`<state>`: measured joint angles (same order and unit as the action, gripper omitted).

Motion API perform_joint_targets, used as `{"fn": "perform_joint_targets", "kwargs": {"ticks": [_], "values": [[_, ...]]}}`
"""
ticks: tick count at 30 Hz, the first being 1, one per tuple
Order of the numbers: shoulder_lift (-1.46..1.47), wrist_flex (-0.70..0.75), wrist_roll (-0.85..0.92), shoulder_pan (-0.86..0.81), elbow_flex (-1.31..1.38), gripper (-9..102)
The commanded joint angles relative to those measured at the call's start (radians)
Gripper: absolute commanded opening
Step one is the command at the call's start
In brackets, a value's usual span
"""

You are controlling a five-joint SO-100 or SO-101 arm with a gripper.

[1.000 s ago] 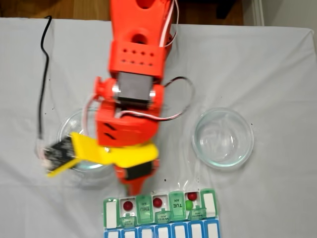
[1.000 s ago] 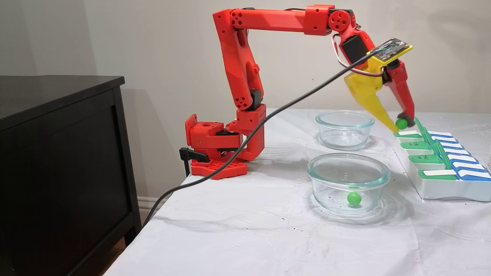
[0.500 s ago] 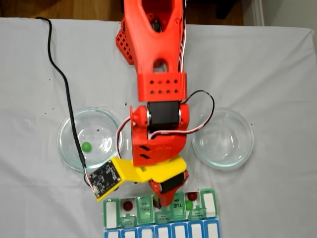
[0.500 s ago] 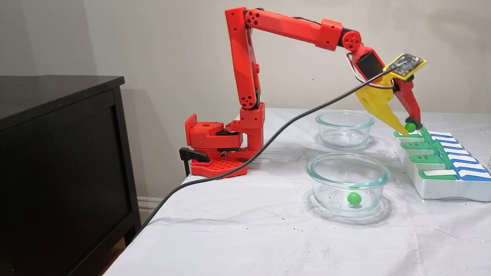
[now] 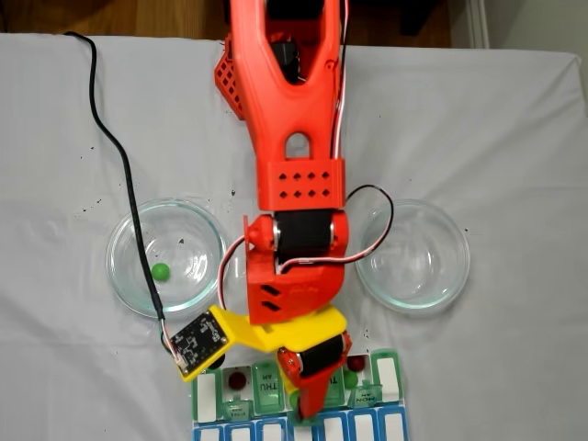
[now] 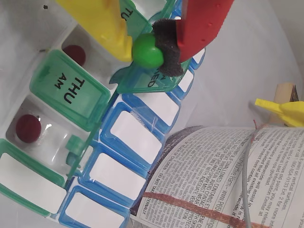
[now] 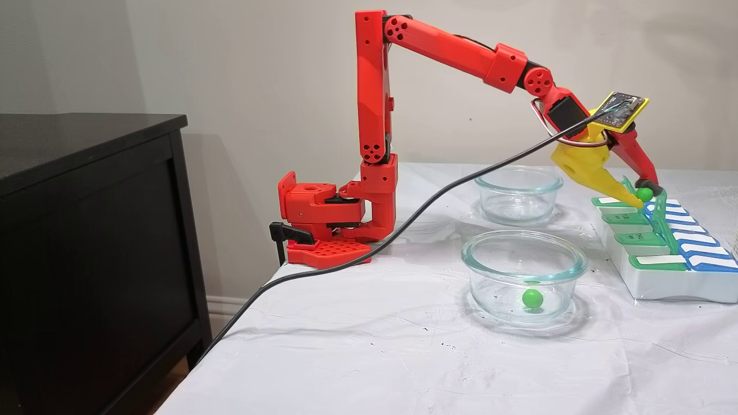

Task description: Sort medicines into box.

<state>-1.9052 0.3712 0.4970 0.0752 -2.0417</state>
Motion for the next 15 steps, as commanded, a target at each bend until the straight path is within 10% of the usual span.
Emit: {"fn": "perform_joint_targets", "kwargs": {"ticks": [1,15], "values": [[0.008,-0.006,-0.002,0.011,0.025,0],[-0.218,0.097,-0.058,-0.021,-0.038,0]]}}
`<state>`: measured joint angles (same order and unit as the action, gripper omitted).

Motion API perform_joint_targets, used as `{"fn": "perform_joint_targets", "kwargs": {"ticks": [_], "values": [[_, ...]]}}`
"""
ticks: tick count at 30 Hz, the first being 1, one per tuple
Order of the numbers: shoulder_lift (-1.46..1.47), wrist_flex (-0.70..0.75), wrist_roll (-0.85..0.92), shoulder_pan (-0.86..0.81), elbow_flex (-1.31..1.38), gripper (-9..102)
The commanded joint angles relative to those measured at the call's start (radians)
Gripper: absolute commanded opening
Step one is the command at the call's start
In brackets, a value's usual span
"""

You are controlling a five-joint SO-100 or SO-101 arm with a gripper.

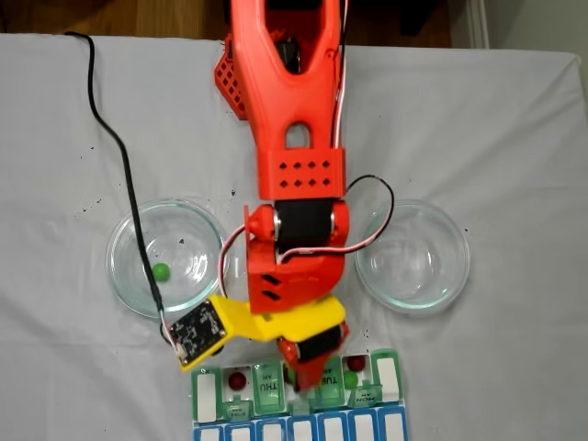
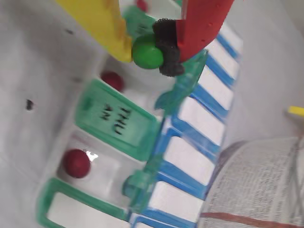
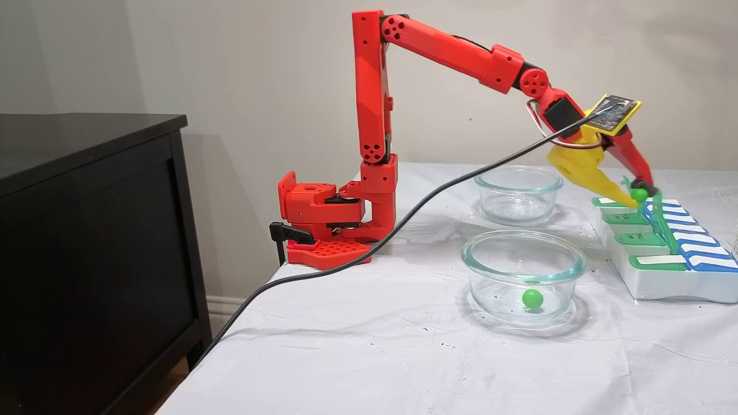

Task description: Sort medicines into box.

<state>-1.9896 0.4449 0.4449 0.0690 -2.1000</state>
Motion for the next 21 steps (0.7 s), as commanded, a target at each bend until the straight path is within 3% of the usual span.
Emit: {"fn": "perform_joint_targets", "kwargs": {"ticks": [1,5,21], "values": [[-0.141,0.037,-0.011,-0.018,0.023,0],[-0.137,0.066,-0.023,-0.023,0.029,0],[-0.025,-0.043,-0.005,0.0,0.02,0]]}}
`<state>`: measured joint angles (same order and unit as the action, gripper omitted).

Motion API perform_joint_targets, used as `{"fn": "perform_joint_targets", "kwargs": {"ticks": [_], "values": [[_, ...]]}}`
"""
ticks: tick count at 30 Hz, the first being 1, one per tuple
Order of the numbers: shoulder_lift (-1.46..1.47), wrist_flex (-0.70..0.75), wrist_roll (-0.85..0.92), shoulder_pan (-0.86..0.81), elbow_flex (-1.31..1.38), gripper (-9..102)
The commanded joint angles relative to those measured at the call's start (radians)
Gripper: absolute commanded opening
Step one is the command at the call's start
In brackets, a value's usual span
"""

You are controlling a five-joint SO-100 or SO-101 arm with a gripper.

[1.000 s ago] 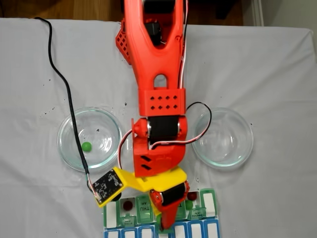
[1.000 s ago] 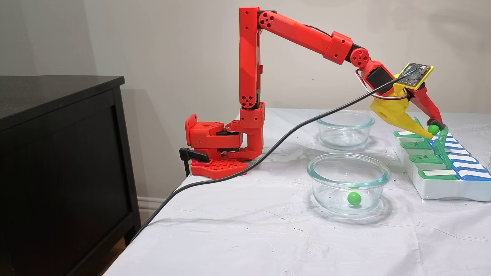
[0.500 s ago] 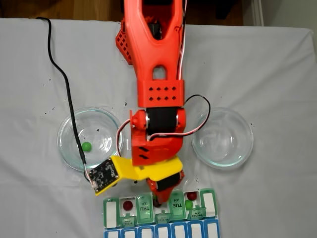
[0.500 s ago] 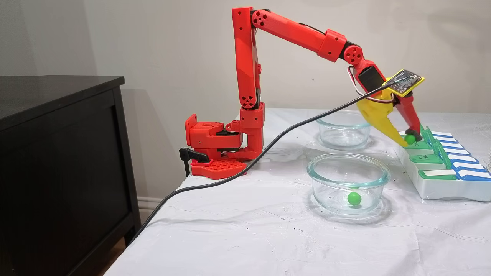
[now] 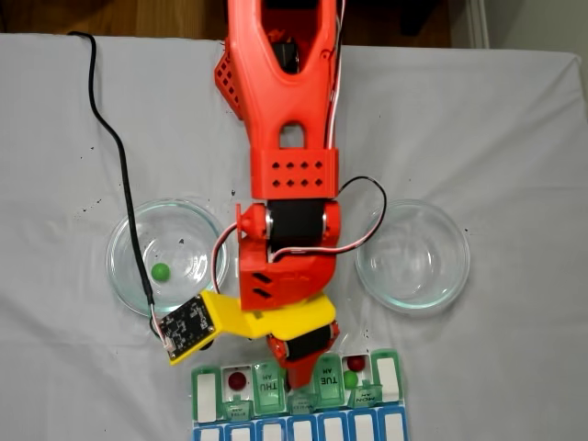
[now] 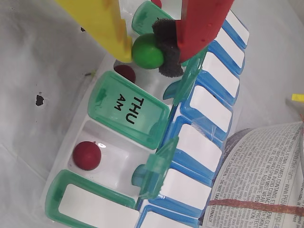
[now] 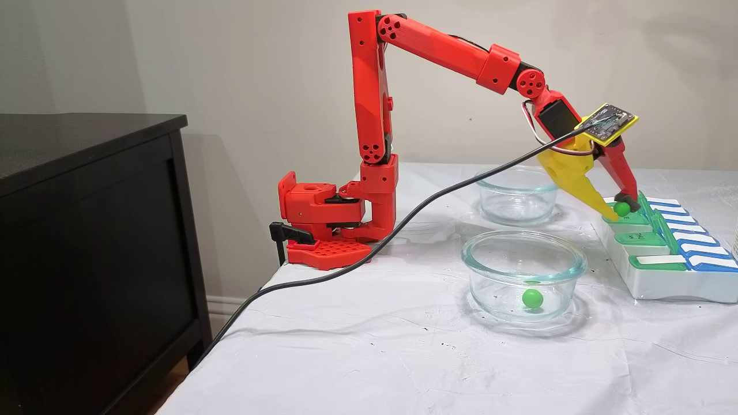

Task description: Sort medicines into box.

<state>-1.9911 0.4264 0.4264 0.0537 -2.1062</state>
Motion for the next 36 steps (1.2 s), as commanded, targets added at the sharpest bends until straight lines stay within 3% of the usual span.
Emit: {"fn": "perform_joint_targets", "kwargs": {"ticks": [1,8,15,22,27,31,36], "values": [[-0.017,-0.028,0.021,0.018,0.025,0],[0.015,-0.041,0.04,0.029,0.014,1],[0.038,-0.051,0.023,0.026,0.017,17],[0.011,-0.026,-0.003,0.015,0.017,27],[-0.046,0.041,-0.025,-0.005,0.037,18],[-0.074,0.236,-0.092,-0.035,0.146,4],[-0.031,0.479,-0.046,-0.066,0.299,1]]}}
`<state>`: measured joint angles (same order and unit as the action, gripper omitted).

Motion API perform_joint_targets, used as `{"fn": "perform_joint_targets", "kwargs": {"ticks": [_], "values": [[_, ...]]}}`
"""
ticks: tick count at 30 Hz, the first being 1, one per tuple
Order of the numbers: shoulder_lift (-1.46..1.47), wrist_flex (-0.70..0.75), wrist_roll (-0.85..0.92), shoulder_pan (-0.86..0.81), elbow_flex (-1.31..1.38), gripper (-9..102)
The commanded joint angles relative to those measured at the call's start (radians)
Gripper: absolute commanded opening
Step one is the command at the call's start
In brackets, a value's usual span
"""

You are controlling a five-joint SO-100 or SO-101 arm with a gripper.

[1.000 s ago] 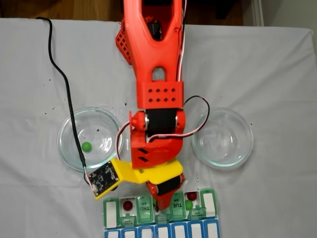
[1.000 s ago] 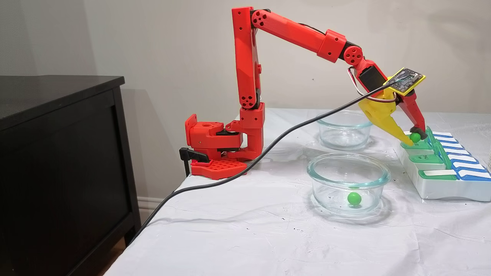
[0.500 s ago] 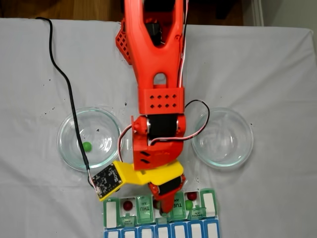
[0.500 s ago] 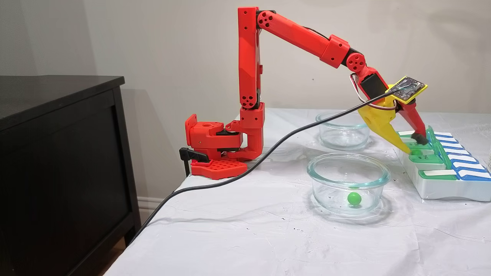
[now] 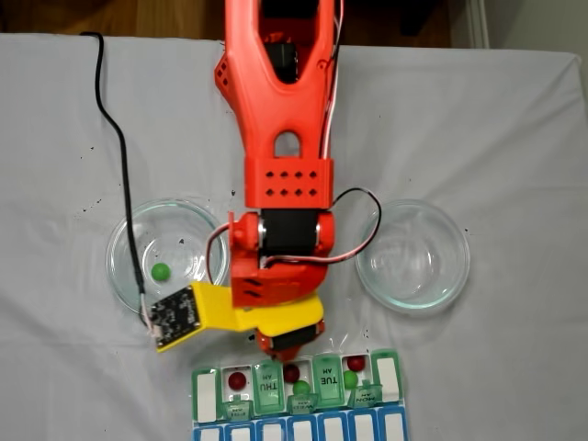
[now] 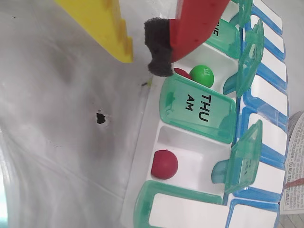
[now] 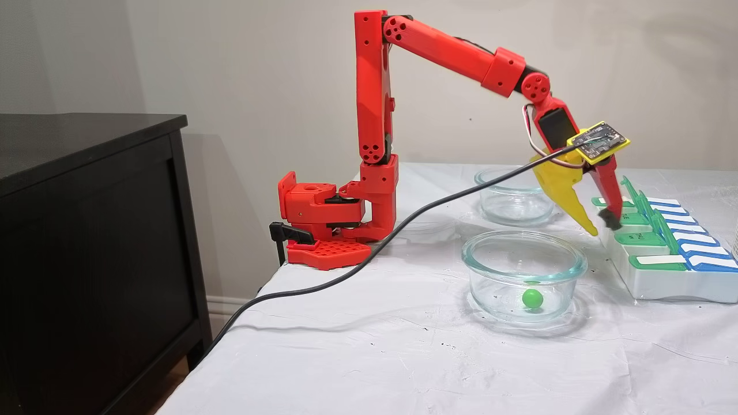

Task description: Sort medicines into box.

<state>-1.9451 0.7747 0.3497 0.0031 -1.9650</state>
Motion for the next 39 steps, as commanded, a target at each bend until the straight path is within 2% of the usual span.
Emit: {"fn": "perform_joint_targets", "kwargs": {"ticks": [1,9,15,19,22,31,39], "values": [[-0.075,0.158,0.06,-0.02,0.17,0],[-0.103,0.388,0.414,-0.089,0.235,0],[-0.141,0.474,0.505,-0.193,0.233,0],[-0.16,0.456,0.543,-0.288,0.198,2],[-0.17,0.44,0.557,-0.351,0.146,12],[-0.282,0.284,0.664,-0.474,-0.051,21],[-0.276,0.215,0.778,-0.515,-0.12,22]]}}
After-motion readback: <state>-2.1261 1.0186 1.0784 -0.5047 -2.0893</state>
